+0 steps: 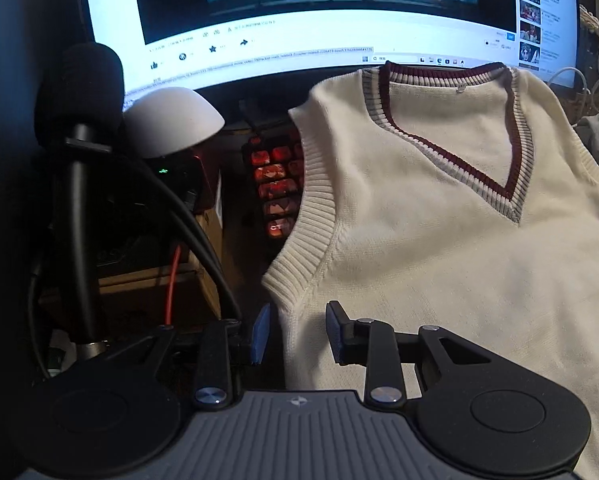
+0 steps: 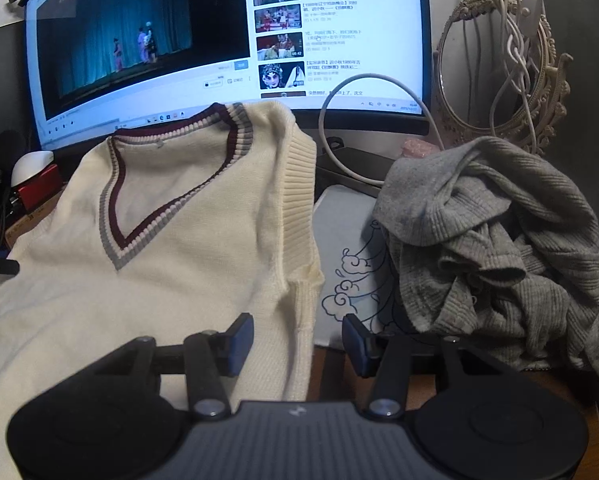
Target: Fold clothes
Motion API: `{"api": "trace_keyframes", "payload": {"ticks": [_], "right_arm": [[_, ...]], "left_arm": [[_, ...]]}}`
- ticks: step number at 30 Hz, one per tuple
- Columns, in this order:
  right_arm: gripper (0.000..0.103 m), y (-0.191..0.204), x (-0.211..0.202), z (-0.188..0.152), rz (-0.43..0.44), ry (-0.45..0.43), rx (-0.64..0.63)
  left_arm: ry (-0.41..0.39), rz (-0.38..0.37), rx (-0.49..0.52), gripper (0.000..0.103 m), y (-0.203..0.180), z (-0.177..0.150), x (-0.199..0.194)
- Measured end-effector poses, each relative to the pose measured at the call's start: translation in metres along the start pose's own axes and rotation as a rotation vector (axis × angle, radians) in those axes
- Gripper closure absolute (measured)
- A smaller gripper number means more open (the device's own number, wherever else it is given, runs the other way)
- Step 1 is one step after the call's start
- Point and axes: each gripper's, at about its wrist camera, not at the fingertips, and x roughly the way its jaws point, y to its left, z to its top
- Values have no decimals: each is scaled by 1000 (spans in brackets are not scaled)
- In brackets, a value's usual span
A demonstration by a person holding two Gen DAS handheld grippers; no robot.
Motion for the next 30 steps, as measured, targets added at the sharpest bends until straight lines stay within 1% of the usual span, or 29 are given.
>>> {"api": "trace_keyframes", "payload": {"ticks": [1, 2, 3, 5, 9, 11, 13, 16, 19, 21, 22, 23, 24, 25, 27, 30], "right_arm": [[73, 1, 2, 0, -3, 5, -3], [96, 2, 4, 0, -5, 16, -9], [98, 3, 7, 0, -10, 25, -14], [98, 5, 9, 1, -30, 22, -33], [99, 4, 7, 7, -88, -15, -82], [99, 0, 8, 14, -119, -37, -101], [99, -4, 10, 24, -128, -49, -104], [99, -5, 20, 32, -159, -44, -143], [98, -7, 31, 31, -153, -22, -138], [96, -8, 31, 29, -149, -29, -127], [89, -10, 30, 28, -145, -32, -115], [79, -12, 28, 28, -138, -27, -90], [75, -14, 25, 28, -131, -25, -64], [71, -16, 20, 27, -122, -30, -43], [71, -17, 6, 24, -109, -42, -24], [68, -12, -17, 17, -93, -50, -7]], "left_arm": [[-4, 1, 5, 91, 0, 1, 0], [-7, 2, 10, 97, -1, 1, 0], [-18, 6, 18, 97, -1, 1, 0], [-38, 18, 26, 97, -2, 1, 1], [-85, 57, 31, 97, 2, 7, 7], [-110, 70, 36, 97, 3, 14, 10], [-137, 88, 56, 97, 1, 22, 13], [-139, 110, 95, 97, -5, 27, 22], [-137, 122, 111, 94, -7, 25, 26], [-128, 112, 92, 88, -4, 24, 21], [-122, 105, 81, 84, -2, 23, 19], [-115, 98, 69, 72, 0, 23, 16], [-115, 83, 52, 64, 3, 22, 11], [-117, 63, 32, 64, 7, 20, 4], [-119, 27, -8, 63, 13, 17, -9], [-102, -33, -50, 63, 16, 7, -31]]}}
